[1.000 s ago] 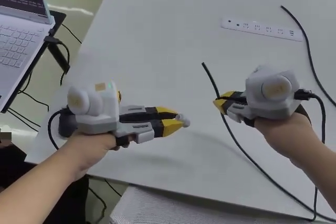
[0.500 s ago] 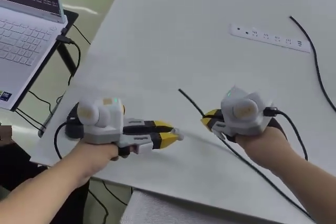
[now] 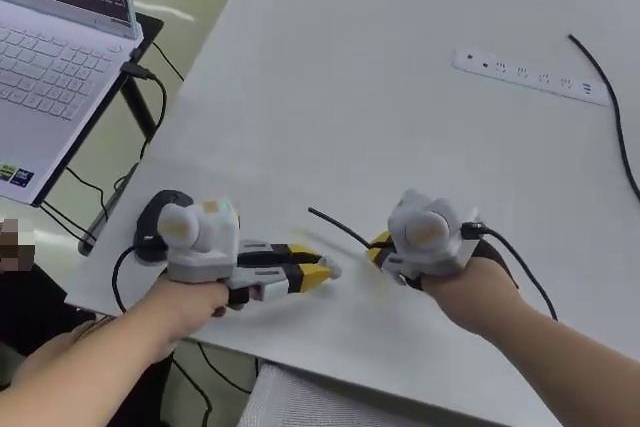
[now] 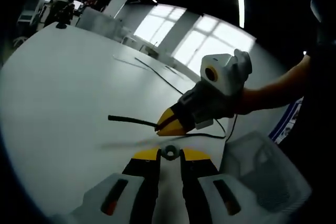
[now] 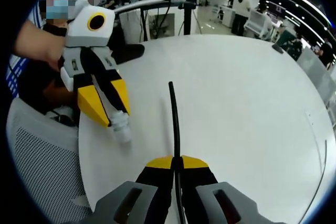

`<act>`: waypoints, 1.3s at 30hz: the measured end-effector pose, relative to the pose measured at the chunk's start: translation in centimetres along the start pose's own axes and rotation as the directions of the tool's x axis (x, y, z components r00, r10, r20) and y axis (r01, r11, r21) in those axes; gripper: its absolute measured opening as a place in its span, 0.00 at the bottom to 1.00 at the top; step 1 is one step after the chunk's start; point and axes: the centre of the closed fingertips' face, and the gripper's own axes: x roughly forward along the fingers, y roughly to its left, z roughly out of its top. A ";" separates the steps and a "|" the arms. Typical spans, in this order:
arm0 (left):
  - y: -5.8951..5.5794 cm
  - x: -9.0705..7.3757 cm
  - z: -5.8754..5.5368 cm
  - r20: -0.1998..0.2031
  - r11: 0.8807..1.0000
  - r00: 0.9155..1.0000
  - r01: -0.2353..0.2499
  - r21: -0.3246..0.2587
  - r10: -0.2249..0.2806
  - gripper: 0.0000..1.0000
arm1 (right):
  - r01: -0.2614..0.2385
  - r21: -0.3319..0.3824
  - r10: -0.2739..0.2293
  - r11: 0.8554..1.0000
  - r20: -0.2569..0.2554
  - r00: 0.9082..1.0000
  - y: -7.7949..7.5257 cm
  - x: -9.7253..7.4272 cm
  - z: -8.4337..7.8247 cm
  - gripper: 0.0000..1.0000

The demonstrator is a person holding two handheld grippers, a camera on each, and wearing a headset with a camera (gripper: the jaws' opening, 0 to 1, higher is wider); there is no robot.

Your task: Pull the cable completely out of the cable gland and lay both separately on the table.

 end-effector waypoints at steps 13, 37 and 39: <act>1.5 0.2 -1.7 0.014 0.996 0.999 -0.037 -0.081 0.038 0.15 | -0.010 -0.015 0.010 1.000 -0.021 1.000 0.5 0.9 -0.5 0.00; 1.8 -0.8 -3.6 -0.044 0.994 0.994 -0.103 0.047 0.105 0.16 | -0.025 -0.019 0.024 1.000 -0.019 1.000 0.6 1.0 -0.6 0.00; 1.9 -0.8 -3.6 -0.047 0.993 0.993 -0.108 0.056 0.111 0.16 | -0.025 -0.019 0.025 1.000 -0.020 0.999 0.6 1.0 -0.6 0.00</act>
